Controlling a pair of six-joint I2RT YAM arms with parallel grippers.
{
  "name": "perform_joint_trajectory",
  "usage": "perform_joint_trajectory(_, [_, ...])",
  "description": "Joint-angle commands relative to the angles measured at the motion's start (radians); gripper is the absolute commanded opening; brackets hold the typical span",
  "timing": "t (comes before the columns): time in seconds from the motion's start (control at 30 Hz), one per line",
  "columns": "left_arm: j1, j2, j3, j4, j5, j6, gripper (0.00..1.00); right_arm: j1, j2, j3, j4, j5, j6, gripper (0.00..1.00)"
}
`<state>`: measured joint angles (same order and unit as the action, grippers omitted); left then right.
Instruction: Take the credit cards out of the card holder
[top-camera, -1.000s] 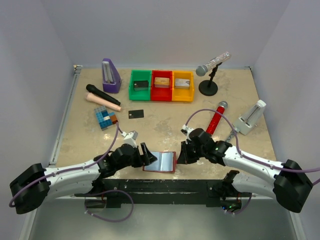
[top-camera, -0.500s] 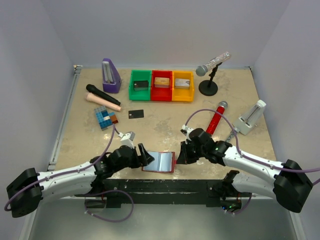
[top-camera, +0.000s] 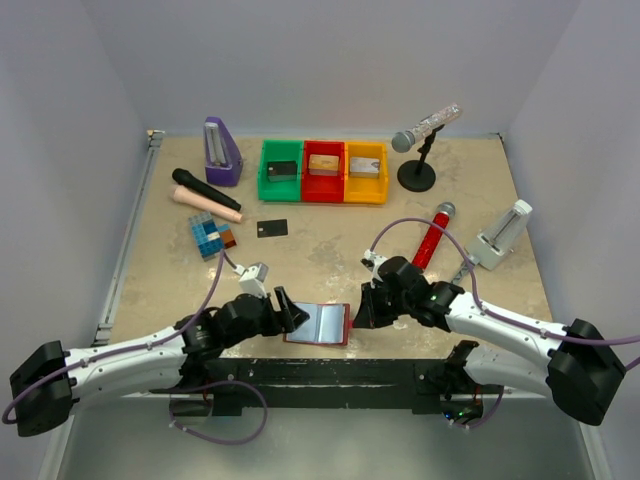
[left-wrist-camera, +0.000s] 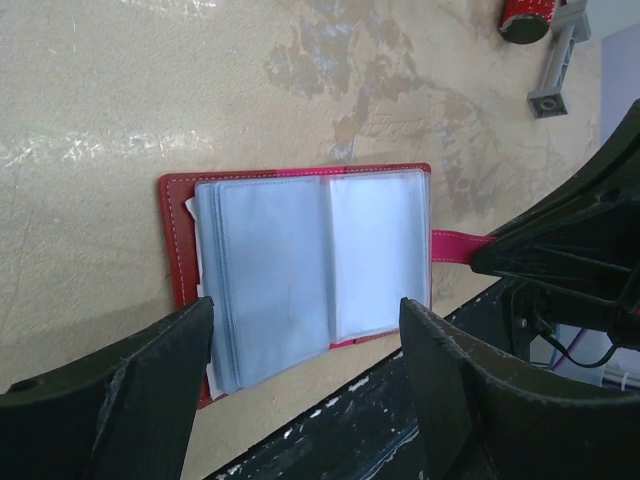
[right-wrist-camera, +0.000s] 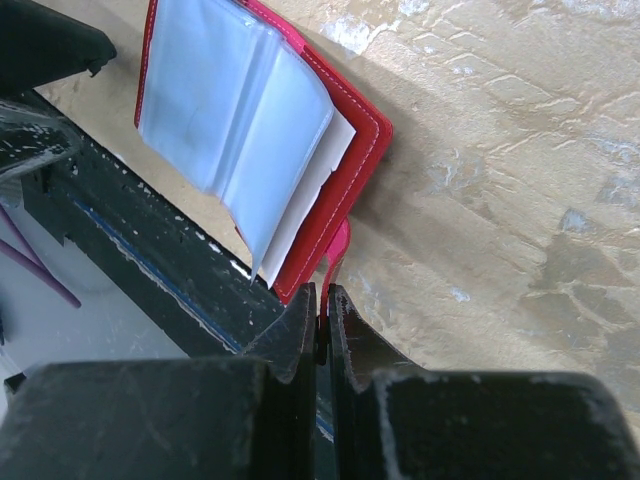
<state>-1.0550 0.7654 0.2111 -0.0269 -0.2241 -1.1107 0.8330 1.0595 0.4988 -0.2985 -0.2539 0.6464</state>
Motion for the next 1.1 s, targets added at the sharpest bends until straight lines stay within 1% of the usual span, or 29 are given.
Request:
perform_joint_trajectory(0.0, [-0.011,-0.021,0.033,0.010,-0.037,0.020,0.79,0.005,0.002,0.009,0.030,-0.016,-0.016,0.00])
perform_joint_trajectory(0.03, [-0.011,-0.014,0.033,0.010,-0.028,0.025,0.78,0.006,0.005,0.012,0.030,-0.016,-0.016,0.00])
perform_joint_trajectory(0.07, [-0.013,0.000,0.031,0.057,-0.018,0.029,0.78,0.005,0.010,0.015,0.030,-0.016,-0.016,0.00])
perform_joint_trajectory(0.3, [-0.017,0.066,0.017,0.143,0.031,0.041,0.75,0.005,0.022,0.021,0.030,-0.019,-0.019,0.00])
perform_joint_trajectory(1.07, [-0.017,0.155,0.005,0.131,0.045,0.025,0.74,0.005,0.046,0.034,0.038,-0.033,-0.022,0.00])
